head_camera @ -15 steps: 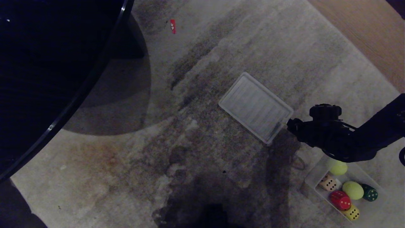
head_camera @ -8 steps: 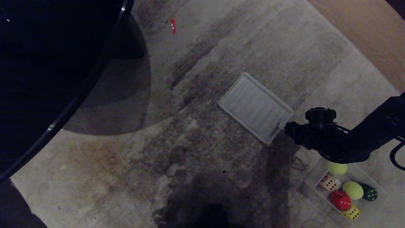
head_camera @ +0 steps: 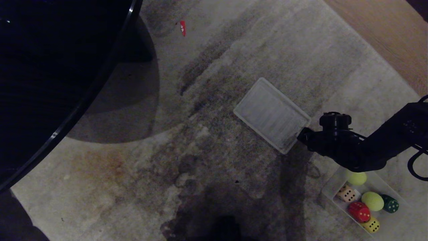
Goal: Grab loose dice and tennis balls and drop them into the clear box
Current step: Close the lid
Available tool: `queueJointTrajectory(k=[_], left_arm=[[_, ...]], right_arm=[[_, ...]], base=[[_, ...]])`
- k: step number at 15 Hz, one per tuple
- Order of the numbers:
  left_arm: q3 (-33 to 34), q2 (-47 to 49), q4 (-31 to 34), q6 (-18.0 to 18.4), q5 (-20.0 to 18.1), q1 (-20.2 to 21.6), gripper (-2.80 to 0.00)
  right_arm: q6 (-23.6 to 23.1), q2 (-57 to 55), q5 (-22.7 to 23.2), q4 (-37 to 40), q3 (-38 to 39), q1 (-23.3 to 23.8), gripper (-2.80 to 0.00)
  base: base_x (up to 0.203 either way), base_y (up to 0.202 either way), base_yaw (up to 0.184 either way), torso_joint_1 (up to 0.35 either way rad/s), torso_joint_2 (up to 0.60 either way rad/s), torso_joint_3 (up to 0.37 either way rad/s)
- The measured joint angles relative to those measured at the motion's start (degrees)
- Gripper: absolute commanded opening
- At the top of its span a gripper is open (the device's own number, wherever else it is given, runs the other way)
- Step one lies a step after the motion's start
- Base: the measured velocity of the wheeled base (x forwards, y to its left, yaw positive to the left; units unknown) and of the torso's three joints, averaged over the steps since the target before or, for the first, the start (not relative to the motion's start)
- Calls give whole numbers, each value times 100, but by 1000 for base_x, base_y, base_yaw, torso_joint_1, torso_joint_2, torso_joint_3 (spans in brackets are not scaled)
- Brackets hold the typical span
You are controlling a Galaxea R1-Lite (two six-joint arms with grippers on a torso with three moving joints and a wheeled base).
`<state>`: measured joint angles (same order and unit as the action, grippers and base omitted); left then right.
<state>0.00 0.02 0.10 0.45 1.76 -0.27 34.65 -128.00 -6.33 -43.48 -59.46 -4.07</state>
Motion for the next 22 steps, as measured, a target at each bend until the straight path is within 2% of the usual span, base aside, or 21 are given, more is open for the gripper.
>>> queueJointTrajectory(k=[5,11,15,19,22], left_arm=[[0,0,-3,-1,-5,-4,-280],[0,0,-2,-1,-3,-2,-280],[0,0,0,-1,-2,-6,-280],[0,-1,0,-1,-3,-4,-280],[0,0,0,-3,-2,-4,-280]], right_arm=[[5,341,-37,66,312,24,-280],[-137,1692,11,90,1511,11,-280],[-726,3309,29,600,2530,6,-280],[-1391,5431,33,1768,3590,-4,-280],[-2070,7215,24,2709,4384,80,-280]], base=[[0,0,0,0,0,0],[0,0,0,0,0,0],[0,0,0,0,0,0],[0,0,0,0,0,0],[0,0,0,0,0,0]])
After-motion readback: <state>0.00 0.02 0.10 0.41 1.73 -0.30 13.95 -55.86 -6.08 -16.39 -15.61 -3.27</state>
